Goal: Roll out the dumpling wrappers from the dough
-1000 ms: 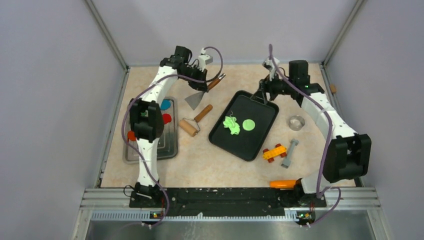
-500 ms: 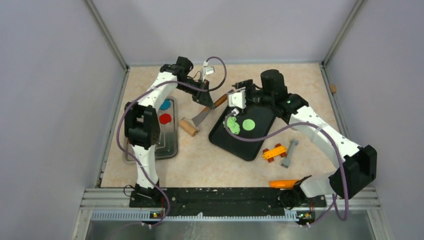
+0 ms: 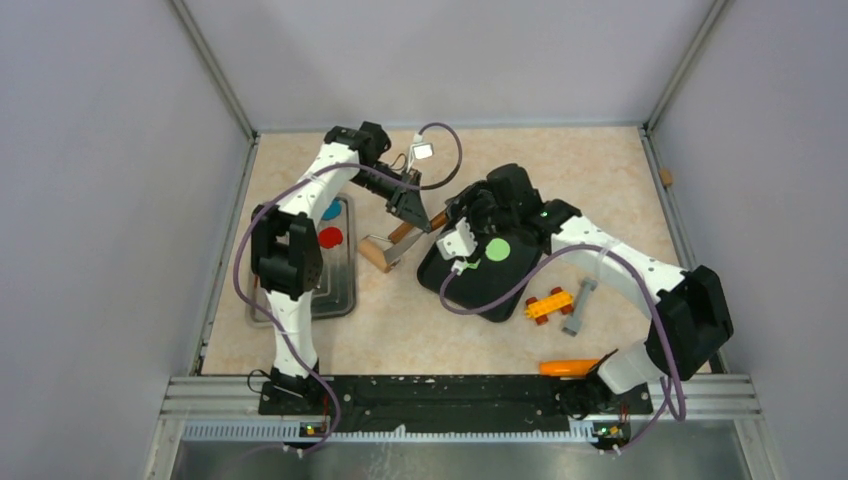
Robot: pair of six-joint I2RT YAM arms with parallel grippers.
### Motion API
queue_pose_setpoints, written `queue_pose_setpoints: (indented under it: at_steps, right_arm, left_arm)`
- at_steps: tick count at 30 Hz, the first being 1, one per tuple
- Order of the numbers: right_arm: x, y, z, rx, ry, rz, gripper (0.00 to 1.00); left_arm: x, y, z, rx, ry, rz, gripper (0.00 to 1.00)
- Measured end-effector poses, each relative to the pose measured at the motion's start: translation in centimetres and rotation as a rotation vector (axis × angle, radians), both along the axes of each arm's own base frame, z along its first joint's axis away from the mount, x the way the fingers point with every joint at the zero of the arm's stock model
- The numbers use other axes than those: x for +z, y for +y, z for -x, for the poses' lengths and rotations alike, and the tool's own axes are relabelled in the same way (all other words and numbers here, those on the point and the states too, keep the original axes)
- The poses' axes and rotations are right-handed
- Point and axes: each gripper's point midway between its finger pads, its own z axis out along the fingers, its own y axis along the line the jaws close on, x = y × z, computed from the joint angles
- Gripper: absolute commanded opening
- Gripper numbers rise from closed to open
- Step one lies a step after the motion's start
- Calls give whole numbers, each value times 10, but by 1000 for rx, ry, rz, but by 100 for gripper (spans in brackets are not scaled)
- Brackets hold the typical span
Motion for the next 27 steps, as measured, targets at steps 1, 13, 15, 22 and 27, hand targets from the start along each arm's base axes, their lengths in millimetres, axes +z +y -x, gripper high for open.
queue_pose_setpoints:
  at_steps: [1,13,15,22,27]
  right_arm:
    - [-5,3,0,5,-6,6,69]
    - [-15,19,1,-27,59,-3,0]
    - [-15,16,7,-64,143,2,0]
    - [-29,-7,44,-231,521,29,0]
    - [-50,-35,52,-430,864,14,0]
  left_arm:
    - [1,-1,3,-9,4,1,0]
    - [8,-2,14,-34,21,-12,48]
    - [10,-2,9,-19,-6,-21,58]
    - [37,20,-13,142,-318,13,79]
    - [71,14,-19,173,-447,98,81]
